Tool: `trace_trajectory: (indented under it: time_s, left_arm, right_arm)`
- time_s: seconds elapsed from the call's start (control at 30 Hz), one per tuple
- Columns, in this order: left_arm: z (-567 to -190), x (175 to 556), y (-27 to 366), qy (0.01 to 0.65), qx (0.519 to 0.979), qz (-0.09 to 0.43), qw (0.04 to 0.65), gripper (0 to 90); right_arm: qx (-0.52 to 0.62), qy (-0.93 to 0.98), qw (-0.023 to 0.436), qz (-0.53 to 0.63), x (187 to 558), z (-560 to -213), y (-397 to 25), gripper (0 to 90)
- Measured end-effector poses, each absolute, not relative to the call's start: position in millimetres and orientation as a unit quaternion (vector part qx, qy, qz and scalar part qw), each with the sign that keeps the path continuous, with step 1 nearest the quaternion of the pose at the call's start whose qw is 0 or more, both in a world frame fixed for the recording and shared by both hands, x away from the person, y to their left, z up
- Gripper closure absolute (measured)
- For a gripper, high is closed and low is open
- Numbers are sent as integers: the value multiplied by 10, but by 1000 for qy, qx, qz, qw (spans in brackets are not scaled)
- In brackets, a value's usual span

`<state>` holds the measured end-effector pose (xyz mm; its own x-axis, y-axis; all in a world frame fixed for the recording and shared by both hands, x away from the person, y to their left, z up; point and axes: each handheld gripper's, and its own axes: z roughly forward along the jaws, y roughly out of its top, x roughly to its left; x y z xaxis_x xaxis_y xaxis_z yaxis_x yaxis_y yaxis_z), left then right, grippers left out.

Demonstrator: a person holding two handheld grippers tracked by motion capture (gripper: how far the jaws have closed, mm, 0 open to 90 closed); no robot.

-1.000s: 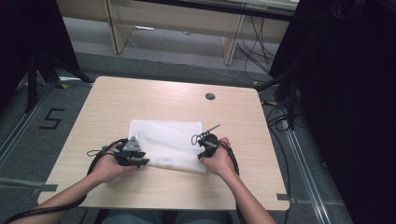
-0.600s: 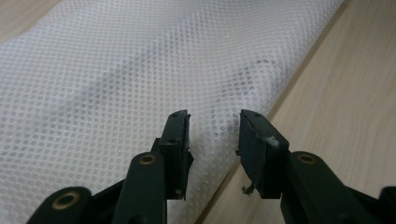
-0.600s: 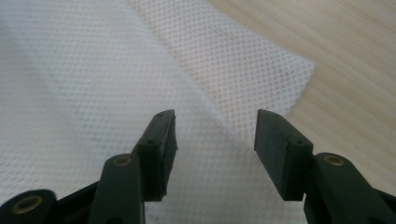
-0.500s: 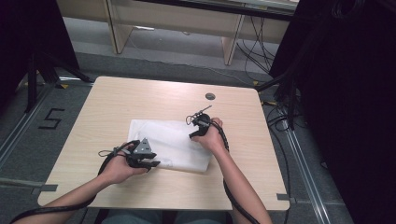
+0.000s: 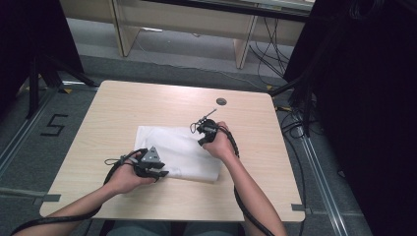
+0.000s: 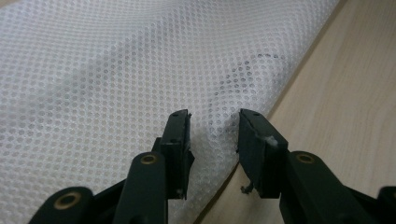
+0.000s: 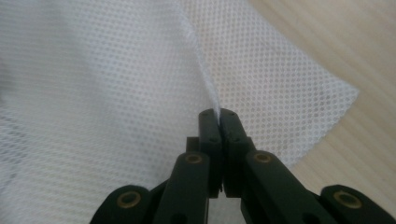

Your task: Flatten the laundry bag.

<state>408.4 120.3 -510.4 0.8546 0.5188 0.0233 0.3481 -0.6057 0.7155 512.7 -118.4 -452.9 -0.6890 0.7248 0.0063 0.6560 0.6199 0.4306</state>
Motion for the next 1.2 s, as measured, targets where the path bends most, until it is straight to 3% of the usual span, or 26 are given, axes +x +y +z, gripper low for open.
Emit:
trace_trajectory:
  time_s: [0.33, 0.6, 0.77, 1.0, 1.2]
  left_arm:
    - [-5114, 4126, 1190, 254, 885, 109, 374, 629]
    - [-5028, 4096, 1251, 253, 882, 114, 381, 607]
    - [-4731, 3924, 1654, 274, 855, 133, 421, 608]
    - [-4667, 3822, 2280, 344, 821, 168, 423, 605]
    - [-4709, 3911, 2438, 389, 796, 180, 428, 586]
  right_arm:
    - [346, 897, 88, 261, 4816, -4122, -1223, 900]
    - [283, 908, 87, 296, 4312, -3945, -1156, 900]
    - [268, 910, 93, 304, 4204, -3949, -1152, 900]
    - [244, 916, 89, 305, 3984, -3931, -1137, 900]
    - [219, 923, 65, 311, 3718, -3975, -1114, 899]
